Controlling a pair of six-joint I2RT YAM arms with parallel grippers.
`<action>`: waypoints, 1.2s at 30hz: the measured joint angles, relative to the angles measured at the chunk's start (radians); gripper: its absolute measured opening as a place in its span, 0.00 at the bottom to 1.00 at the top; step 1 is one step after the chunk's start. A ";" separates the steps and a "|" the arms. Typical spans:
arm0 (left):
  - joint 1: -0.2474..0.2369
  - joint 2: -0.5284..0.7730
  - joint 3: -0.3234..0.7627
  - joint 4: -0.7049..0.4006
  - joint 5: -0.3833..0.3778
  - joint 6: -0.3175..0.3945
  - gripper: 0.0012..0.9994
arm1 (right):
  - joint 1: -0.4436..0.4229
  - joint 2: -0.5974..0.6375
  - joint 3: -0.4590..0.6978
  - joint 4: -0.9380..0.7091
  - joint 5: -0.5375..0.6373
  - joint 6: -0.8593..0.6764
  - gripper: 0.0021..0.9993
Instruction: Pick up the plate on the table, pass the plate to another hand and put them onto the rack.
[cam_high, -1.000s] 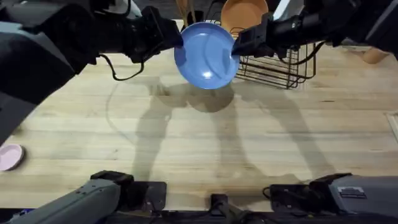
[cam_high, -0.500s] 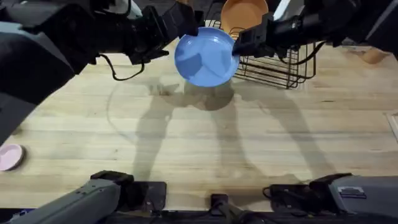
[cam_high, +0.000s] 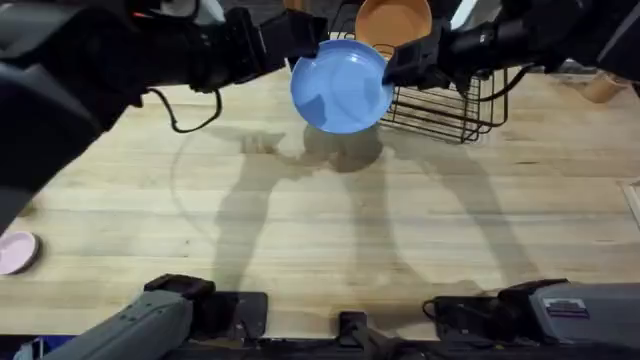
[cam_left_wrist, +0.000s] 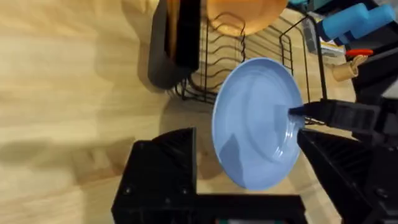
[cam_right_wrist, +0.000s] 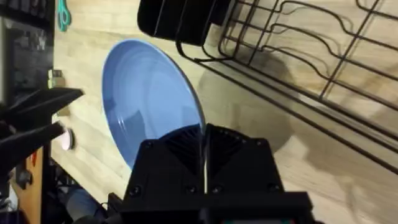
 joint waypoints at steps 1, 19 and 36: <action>0.000 -0.018 0.000 -0.001 -0.006 0.016 1.00 | -0.003 0.000 0.000 0.000 0.000 -0.005 0.03; 0.000 -0.220 0.000 -0.126 -0.234 0.203 1.00 | -0.007 -0.145 0.000 0.234 0.082 -0.548 0.03; 0.000 -0.220 0.000 -0.126 -0.239 0.206 1.00 | -0.007 -0.158 0.000 0.395 0.409 -0.730 0.03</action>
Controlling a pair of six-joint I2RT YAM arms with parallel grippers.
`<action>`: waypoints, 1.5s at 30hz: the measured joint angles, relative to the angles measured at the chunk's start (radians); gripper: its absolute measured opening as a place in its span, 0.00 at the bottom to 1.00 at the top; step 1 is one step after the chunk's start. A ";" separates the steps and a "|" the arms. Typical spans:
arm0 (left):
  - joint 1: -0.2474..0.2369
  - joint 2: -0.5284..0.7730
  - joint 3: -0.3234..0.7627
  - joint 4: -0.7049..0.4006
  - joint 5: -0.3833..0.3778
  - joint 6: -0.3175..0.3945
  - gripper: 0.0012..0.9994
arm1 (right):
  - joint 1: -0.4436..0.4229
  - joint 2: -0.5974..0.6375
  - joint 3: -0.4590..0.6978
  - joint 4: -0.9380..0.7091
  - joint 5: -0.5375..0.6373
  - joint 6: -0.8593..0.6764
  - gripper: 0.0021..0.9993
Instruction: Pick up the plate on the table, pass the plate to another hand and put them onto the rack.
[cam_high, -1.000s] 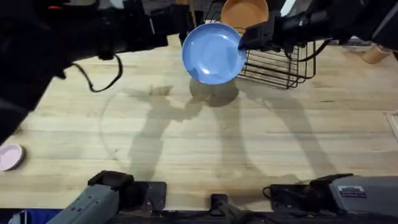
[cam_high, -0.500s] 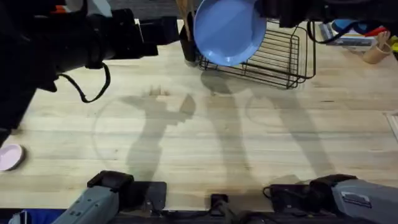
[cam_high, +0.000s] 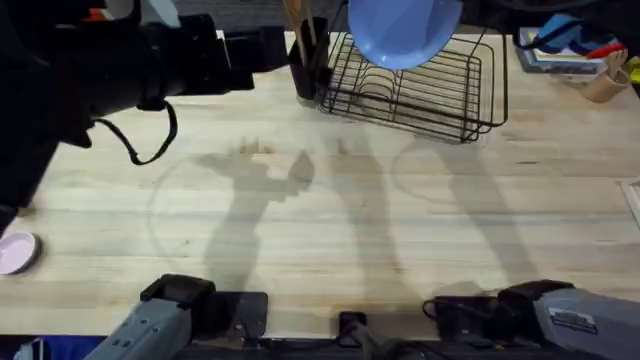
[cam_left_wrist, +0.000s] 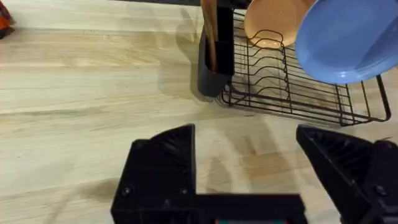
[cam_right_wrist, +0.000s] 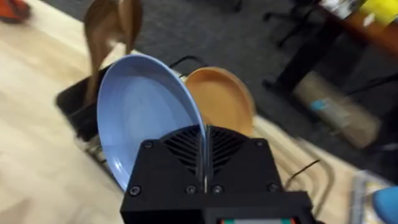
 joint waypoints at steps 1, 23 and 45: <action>0.000 0.000 0.000 0.000 0.000 0.000 1.00 | 0.000 0.000 0.000 0.014 0.006 -0.022 0.03; 0.000 0.000 0.000 -0.003 0.000 0.000 1.00 | -0.011 0.105 0.000 0.268 0.034 -0.558 0.03; 0.000 0.000 0.000 -0.003 0.000 0.000 0.99 | -0.022 0.320 0.000 0.463 0.037 -0.655 0.03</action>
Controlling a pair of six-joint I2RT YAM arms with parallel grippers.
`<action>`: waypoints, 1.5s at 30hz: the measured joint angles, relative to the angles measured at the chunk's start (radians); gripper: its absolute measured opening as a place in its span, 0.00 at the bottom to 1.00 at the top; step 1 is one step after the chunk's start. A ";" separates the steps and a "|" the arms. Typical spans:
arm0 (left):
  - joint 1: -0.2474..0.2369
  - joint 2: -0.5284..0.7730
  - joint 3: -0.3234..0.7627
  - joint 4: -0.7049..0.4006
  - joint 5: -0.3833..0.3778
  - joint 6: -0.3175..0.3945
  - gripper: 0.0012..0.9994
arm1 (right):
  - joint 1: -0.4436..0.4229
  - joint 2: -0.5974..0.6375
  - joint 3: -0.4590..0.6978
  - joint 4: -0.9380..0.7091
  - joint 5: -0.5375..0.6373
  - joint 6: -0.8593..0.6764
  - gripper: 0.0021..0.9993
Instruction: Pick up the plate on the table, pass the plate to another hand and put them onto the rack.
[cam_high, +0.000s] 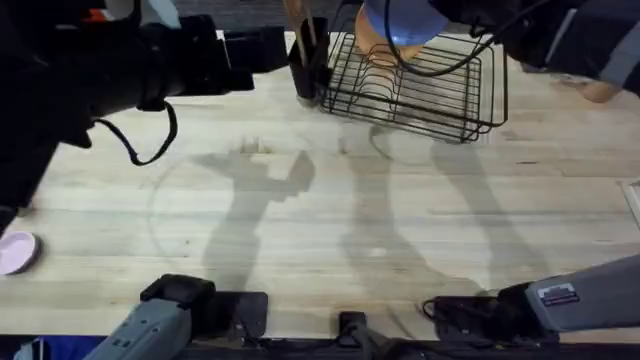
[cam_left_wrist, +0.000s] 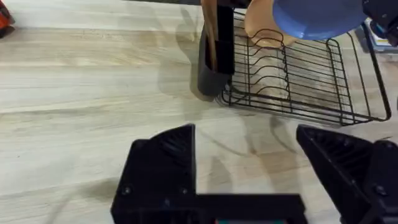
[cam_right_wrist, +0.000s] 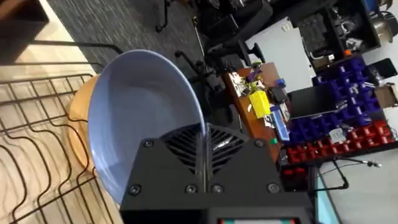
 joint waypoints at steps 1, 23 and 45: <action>0.000 0.000 0.000 0.000 0.000 0.000 0.99 | 0.000 0.004 0.000 0.002 0.000 -0.004 0.03; 0.000 0.000 0.000 0.000 0.000 0.000 1.00 | 0.000 0.025 0.000 0.006 -0.013 -0.115 0.03; 0.000 0.027 0.000 -0.003 0.000 0.000 0.99 | 0.000 0.172 0.002 0.010 -0.019 -0.138 0.03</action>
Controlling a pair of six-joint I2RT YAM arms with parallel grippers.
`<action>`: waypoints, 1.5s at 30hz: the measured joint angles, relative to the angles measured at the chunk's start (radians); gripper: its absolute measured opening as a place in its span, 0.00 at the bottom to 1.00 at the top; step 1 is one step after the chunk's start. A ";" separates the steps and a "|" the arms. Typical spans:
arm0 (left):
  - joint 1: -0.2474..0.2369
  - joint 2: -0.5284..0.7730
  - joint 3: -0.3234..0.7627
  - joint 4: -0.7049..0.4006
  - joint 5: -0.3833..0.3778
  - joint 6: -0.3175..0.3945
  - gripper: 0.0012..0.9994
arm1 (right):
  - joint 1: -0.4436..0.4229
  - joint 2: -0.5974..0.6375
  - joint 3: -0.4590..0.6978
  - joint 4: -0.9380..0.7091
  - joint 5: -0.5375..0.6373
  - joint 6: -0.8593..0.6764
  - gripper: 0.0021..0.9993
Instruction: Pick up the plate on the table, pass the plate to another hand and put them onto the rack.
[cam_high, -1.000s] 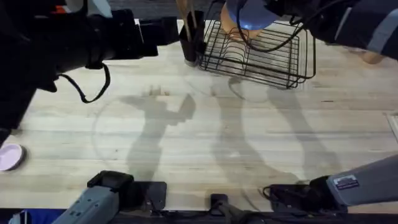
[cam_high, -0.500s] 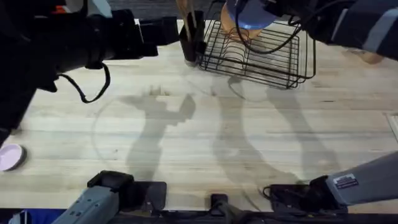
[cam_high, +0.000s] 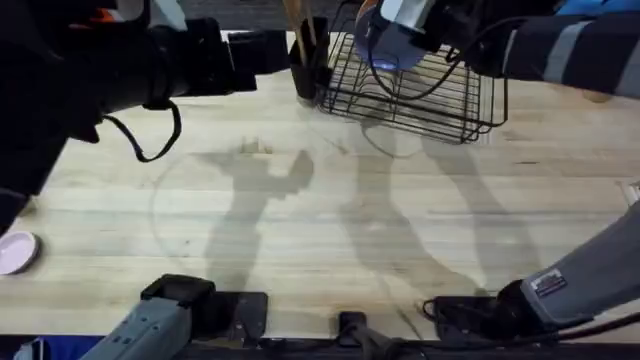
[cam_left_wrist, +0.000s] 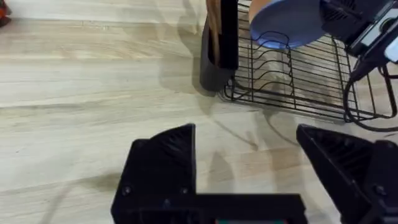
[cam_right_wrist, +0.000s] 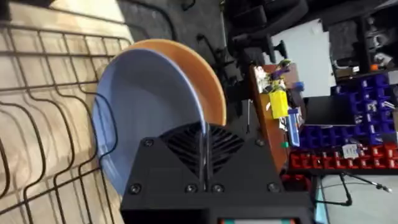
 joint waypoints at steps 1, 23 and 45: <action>0.000 0.000 0.000 0.000 0.000 0.000 1.00 | 0.000 0.002 0.000 -0.011 0.000 0.000 0.03; 0.000 0.000 0.000 0.000 0.000 0.000 0.99 | 0.000 0.002 0.015 -0.076 0.000 0.000 0.99; 0.000 0.000 0.000 0.003 0.000 0.000 1.00 | 0.000 -0.288 0.015 -0.450 0.000 0.467 0.99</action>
